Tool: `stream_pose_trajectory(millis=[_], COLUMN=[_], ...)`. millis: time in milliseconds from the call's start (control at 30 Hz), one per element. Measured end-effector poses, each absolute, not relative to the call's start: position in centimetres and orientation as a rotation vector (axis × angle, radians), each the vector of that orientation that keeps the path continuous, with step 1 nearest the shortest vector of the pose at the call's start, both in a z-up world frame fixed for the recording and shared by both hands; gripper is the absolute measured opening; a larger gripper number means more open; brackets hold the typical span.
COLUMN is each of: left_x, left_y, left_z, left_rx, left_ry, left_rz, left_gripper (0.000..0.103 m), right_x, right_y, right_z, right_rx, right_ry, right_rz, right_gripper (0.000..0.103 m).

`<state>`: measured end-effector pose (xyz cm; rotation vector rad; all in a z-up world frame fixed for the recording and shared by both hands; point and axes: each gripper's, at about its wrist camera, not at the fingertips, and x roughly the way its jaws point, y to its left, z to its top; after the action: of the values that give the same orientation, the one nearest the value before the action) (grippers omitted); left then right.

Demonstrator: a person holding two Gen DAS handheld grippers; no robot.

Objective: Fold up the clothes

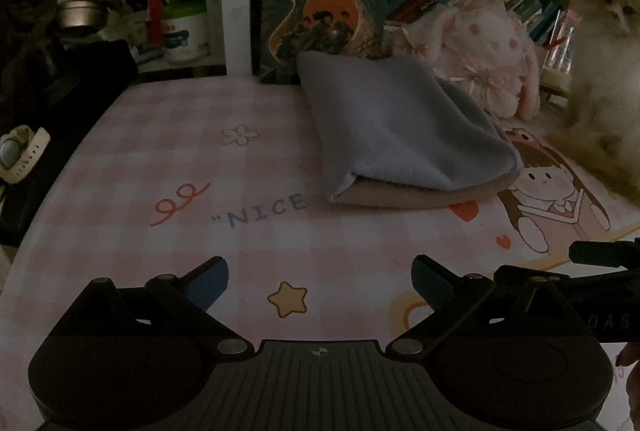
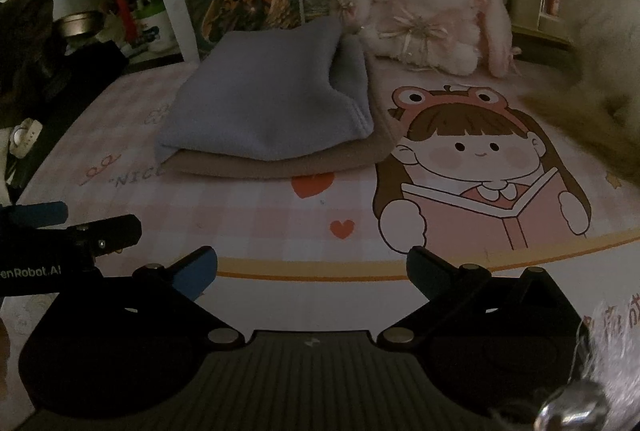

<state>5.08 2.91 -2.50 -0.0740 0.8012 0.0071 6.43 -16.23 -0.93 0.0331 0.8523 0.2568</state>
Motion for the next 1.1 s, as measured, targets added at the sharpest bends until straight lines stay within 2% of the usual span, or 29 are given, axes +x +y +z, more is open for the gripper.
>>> stream_pose_trajectory(millis=[1100], left_x=[5.58], left_y=[3.30], left_z=[-2.86], left_rx=[-0.112], left_ry=[0.822], left_rz=[0.009], left_gripper=[0.099], right_x=[6.43], right_y=[-15.84], right_z=[-1.00], right_rx=[0.015], right_ry=[0.855], right_rz=[0.238], right_gripper=[0.102])
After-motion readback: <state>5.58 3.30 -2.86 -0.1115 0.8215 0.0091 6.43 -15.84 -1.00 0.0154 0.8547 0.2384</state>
